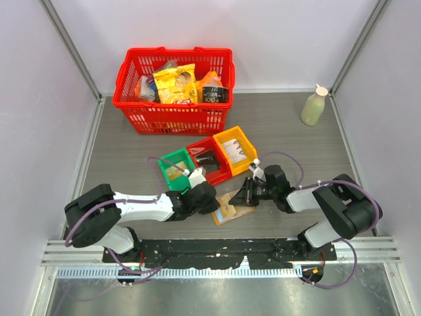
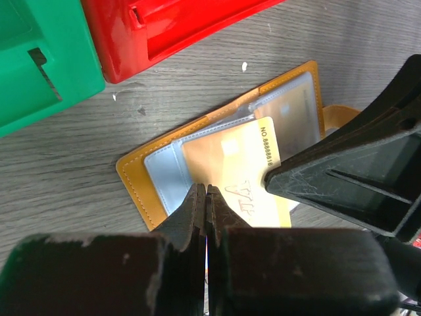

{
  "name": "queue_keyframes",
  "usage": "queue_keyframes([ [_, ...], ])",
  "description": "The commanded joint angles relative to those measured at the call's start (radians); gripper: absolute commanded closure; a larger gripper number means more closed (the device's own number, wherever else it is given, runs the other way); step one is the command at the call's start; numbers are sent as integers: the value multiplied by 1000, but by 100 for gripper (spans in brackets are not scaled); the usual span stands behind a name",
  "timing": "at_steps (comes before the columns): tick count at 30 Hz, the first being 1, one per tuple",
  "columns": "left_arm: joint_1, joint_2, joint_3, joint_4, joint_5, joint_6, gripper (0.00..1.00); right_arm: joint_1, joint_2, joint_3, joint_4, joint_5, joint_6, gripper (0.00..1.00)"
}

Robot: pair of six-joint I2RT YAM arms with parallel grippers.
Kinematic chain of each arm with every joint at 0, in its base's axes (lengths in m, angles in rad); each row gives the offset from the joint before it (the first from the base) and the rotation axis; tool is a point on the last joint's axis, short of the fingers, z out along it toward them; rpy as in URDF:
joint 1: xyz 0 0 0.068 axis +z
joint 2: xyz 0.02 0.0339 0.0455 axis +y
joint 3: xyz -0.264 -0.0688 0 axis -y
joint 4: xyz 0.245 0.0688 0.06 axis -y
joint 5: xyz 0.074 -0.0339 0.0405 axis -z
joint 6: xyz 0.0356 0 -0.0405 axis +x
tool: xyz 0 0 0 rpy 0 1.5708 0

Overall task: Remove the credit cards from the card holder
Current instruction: Remove the credit card from the card holder.

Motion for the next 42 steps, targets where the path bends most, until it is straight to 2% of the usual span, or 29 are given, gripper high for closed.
queue_keyframes([
  [1, 5, 38, 33, -54, 6, -25, 100, -5, -16, -1, 25, -14, -18, 91],
  [6, 7, 47, 22, -100, -7, -47, 100, -16, -33, -9, 17, -1, -11, 79],
  [11, 12, 50, 25, -119, -10, -50, 100, -25, -43, -20, 37, -6, 2, 78],
  [15, 13, 56, 25, -122, -5, -51, 100, -26, -42, -21, 48, -14, 5, 82],
  [20, 12, 56, 27, -122, -4, -50, 100, -26, -22, -20, 65, -24, 7, 99],
  [25, 13, 64, 28, -128, -2, -50, 100, -39, -42, -18, 42, -27, -14, 99],
  [31, 16, 65, 28, -131, 6, -48, 100, -80, -128, 15, -173, 6, -116, 99],
  [36, 18, 67, 31, -126, 7, -41, 100, -78, -126, 40, -218, 9, -143, 99],
  [39, 19, 70, 37, -122, 12, -34, 100, -80, -89, 39, -186, -12, -133, 91],
  [42, 18, 73, 38, -114, 16, -34, 100, -78, -62, 34, -152, -23, -117, 78],
])
